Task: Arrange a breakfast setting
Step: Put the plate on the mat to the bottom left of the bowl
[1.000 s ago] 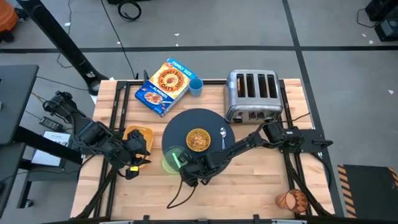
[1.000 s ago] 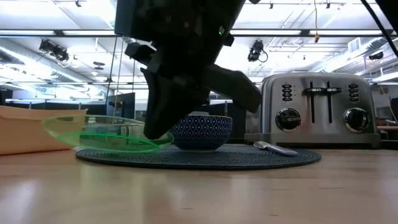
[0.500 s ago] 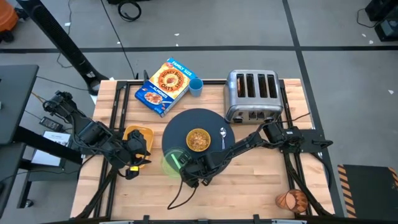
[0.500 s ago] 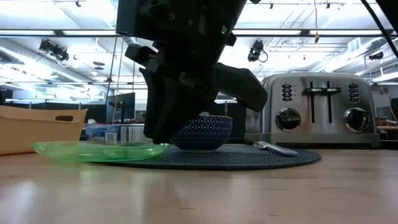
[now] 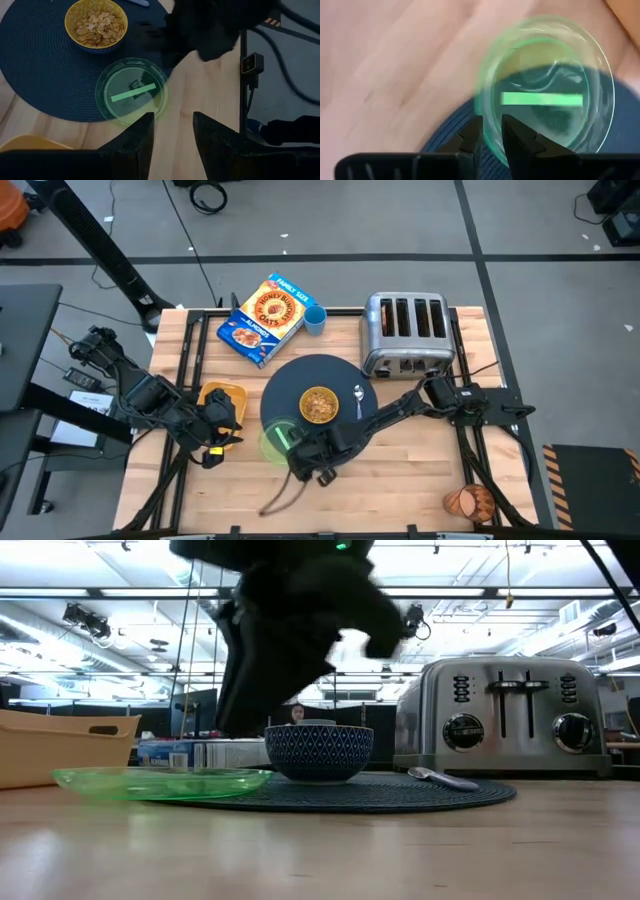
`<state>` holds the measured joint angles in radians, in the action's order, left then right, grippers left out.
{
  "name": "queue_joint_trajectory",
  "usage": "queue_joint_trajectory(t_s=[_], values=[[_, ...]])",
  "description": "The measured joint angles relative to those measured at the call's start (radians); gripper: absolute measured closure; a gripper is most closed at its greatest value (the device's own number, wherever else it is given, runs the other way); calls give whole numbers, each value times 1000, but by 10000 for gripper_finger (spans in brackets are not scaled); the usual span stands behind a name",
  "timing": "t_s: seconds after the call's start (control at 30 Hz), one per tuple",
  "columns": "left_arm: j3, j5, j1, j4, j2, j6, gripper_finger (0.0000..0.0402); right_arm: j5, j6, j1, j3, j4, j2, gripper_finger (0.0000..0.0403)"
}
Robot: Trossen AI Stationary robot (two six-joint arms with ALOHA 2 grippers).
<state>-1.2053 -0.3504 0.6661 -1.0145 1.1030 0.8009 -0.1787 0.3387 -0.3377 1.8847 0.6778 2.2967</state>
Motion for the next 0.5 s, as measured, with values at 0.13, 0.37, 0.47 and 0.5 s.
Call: queue_joint_trajectory(t_s=[0.13, 0.37, 0.47, 0.5], values=[[0, 0, 0, 0, 0, 5, 258, 28, -248, 41, 0, -35, 0, 330], [0, -15, -2, 0, 0, 0, 258, 42, -466, 66, -53, -194, 8, 332], [0, -15, -2, 0, 0, 0, 258, 42, -485, 74, -99, -257, 8, 332], [0, -15, -2, 0, 0, 3, 258, 42, -486, 76, -103, -251, 10, 332]])
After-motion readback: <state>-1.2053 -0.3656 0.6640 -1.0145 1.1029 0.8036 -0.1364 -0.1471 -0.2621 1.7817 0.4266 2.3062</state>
